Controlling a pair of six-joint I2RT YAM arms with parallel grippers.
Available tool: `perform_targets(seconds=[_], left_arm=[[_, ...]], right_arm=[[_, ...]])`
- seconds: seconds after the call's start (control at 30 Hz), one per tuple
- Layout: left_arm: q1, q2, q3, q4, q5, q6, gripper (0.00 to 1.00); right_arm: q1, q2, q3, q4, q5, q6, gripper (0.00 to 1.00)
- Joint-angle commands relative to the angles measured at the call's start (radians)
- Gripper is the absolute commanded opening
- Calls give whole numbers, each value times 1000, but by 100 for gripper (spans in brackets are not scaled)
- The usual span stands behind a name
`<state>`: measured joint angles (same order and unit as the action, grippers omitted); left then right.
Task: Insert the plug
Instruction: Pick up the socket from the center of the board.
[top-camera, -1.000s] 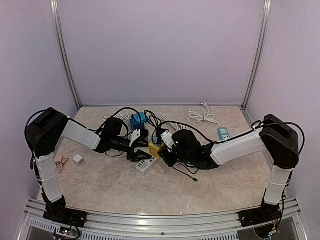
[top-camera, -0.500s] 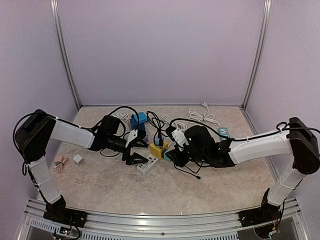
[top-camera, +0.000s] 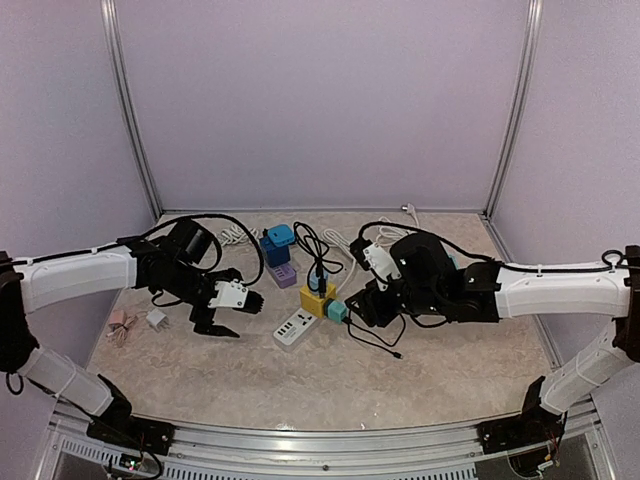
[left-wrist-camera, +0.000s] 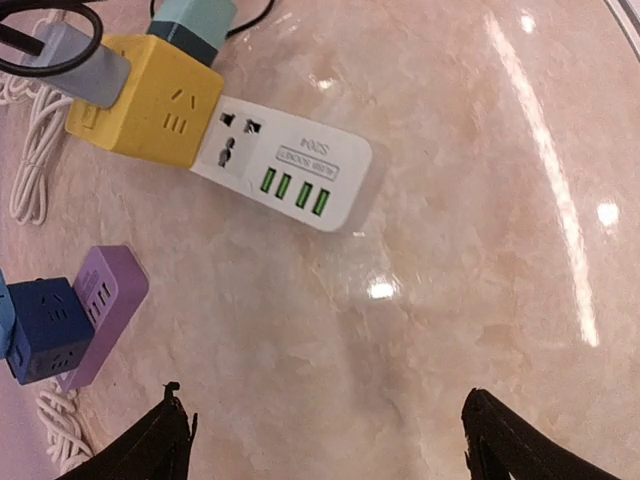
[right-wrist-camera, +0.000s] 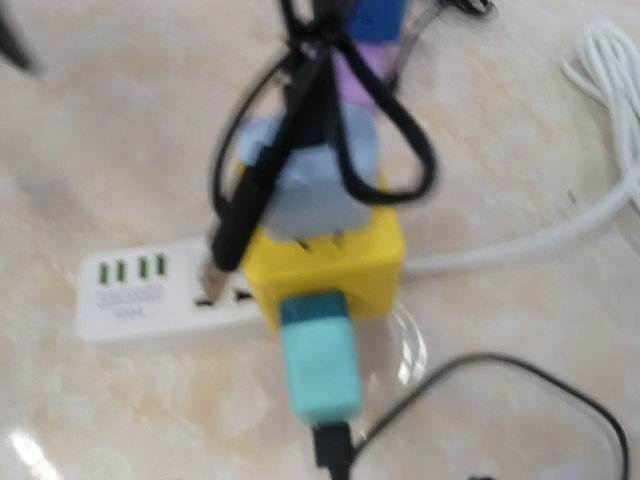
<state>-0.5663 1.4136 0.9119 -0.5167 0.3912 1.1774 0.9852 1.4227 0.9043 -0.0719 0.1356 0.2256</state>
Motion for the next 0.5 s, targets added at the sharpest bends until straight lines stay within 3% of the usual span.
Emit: perform_targets(seconds=[0.0,0.2,0.33,0.47], left_arm=[[49,-89,67,-396,-259,281,91],[140,-104,179,-664,-550,165,91],[202,-44,306,-808,-609,-132,91],[298,13,397,-843,-573,-394,92]], right_arm=[[-9,-18,80,-265,97,91,61],[-80,-35,130,-440,227,173,70],[-228,-33,156,-565,317,209,86],[-441,16,157,-581,217,185,99]])
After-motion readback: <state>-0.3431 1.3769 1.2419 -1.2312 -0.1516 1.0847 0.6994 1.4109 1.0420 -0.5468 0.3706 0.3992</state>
